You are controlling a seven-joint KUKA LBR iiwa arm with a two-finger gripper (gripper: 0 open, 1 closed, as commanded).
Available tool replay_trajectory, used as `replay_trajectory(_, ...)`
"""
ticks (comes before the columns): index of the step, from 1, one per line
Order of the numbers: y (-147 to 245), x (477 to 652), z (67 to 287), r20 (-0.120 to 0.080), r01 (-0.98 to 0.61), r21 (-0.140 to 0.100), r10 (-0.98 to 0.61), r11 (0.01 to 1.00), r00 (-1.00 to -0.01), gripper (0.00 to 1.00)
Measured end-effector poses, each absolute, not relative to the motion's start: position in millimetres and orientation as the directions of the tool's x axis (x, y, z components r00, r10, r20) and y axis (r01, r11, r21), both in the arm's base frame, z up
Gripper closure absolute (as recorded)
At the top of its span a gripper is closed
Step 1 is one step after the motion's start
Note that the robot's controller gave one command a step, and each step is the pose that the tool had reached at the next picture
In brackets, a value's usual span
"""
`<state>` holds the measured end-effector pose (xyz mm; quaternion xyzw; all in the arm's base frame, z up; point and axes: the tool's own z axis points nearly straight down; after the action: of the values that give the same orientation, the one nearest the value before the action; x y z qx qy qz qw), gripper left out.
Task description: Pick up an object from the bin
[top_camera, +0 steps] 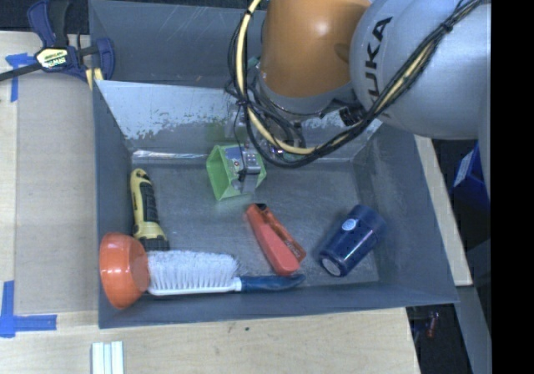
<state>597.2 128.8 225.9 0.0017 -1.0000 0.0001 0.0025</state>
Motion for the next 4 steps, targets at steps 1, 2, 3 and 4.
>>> replay_trajectory(1, 128, 598.7, 231, -0.004, 0.0, 0.001, 0.0, 1.0, -1.0, 0.0)
replay_trajectory(2, 80, 630.3, 99, -0.02, 0.042, 0.009, 0.042, 0.999, -0.999, 0.0)
replay_trajectory(3, 80, 623.0, 95, -0.004, 0.048, 0.002, 0.048, 0.999, -0.999, 0.0)
replay_trajectory(4, 27, 629.1, 101, -0.014, -0.137, -0.001, -0.137, 0.991, -0.99, 0.0)
